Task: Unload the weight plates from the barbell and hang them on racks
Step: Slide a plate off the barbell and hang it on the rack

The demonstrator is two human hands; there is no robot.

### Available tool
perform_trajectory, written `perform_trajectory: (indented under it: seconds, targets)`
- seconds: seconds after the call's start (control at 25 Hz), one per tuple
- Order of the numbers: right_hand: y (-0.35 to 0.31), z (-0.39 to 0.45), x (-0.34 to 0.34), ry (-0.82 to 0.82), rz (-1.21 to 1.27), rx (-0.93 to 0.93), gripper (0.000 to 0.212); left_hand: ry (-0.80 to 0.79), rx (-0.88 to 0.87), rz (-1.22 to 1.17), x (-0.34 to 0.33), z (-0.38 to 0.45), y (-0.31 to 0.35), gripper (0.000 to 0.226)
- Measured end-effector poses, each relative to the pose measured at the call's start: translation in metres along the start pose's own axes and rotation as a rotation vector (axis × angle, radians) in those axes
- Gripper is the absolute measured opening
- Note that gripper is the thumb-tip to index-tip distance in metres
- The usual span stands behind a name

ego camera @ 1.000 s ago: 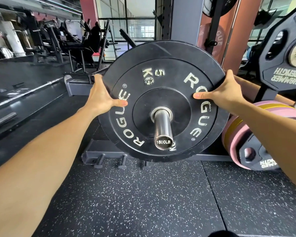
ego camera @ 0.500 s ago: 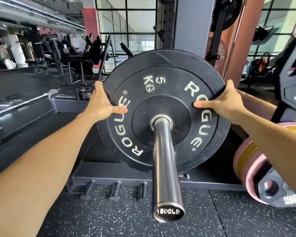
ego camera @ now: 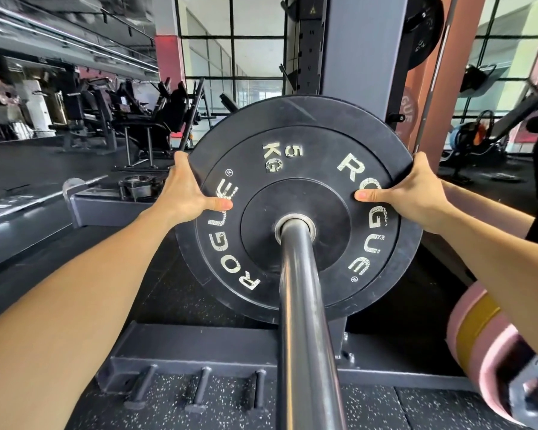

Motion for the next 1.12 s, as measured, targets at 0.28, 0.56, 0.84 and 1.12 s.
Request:
perform_trajectory:
  seconds: [0.28, 0.56, 0.84, 1.12]
  targets:
    - [0.005, 0.024, -0.013, 0.008, 0.019, 0.011, 0.096, 0.001, 0.020, 0.020, -0.013, 0.027, -0.007, 0.094]
    - [0.009, 0.034, -0.018, 0.014, 0.037, 0.020, 0.093, 0.034, 0.040, 0.085, -0.013, 0.030, -0.009, 0.094]
    - [-0.017, 0.033, -0.001, -0.008, -0.223, 0.077, 0.117, -0.003, 0.050, 0.190, 0.001, 0.020, 0.027, 0.115]
    - [-0.122, 0.057, 0.058, -0.190, -0.411, 0.229, 0.112, -0.109, -0.082, 0.227, 0.055, 0.025, 0.150, 0.094]
Point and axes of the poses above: each hand's wrist, its own z-axis towards the middle knuckle, its own x-axis out of the back of the hand, y = z × x, the point moved 10 cm from there along z, towards the middle knuckle, and after that the axes turned 2 degrees about -z, right-handed, at the moved point
